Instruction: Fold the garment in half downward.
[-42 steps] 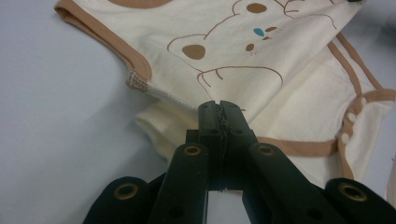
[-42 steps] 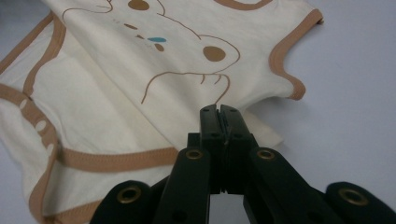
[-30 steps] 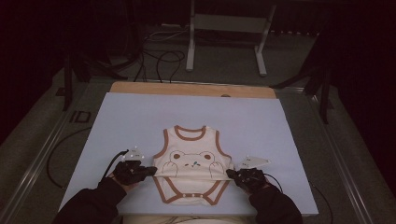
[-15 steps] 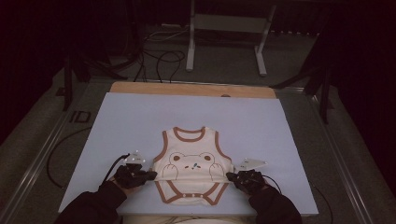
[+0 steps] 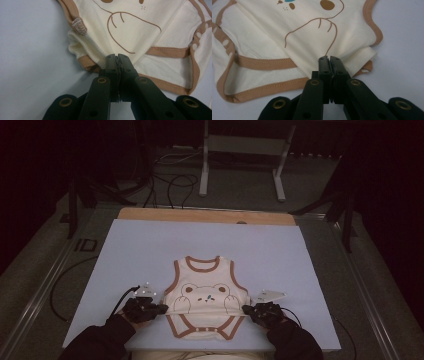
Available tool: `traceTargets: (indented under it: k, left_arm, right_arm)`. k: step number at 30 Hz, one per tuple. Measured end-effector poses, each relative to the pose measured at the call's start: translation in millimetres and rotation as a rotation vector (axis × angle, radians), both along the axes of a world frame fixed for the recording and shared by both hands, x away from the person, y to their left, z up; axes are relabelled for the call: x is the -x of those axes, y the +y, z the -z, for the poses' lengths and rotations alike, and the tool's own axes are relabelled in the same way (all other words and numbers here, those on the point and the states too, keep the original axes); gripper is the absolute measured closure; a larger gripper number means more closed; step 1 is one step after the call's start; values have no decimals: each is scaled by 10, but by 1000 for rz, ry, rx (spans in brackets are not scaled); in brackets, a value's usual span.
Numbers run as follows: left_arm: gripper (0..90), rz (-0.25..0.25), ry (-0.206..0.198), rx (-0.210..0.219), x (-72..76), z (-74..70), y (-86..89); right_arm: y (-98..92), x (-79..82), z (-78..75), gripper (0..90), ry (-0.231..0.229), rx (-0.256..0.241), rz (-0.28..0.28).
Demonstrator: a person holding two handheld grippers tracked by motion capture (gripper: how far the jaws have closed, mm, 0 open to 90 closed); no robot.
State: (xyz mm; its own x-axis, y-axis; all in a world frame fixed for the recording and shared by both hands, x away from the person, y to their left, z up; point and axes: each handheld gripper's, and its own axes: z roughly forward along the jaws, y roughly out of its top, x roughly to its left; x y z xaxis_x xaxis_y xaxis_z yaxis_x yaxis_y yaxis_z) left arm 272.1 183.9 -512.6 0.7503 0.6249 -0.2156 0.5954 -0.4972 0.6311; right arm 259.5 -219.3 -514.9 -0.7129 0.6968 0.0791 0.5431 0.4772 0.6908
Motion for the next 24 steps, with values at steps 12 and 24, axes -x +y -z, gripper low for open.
traceTargets:
  k: [12, 24]
  left_arm:
    - [638, 20, -109, 3, 74, -202, 14]
    - [234, 51, -166, 8, 57, -357, 26]
  right_arm:
    - [-20, 13, -144, 534, -65, -63, 12]
    - [6, -41, -289, 139, -113, -108, 7]
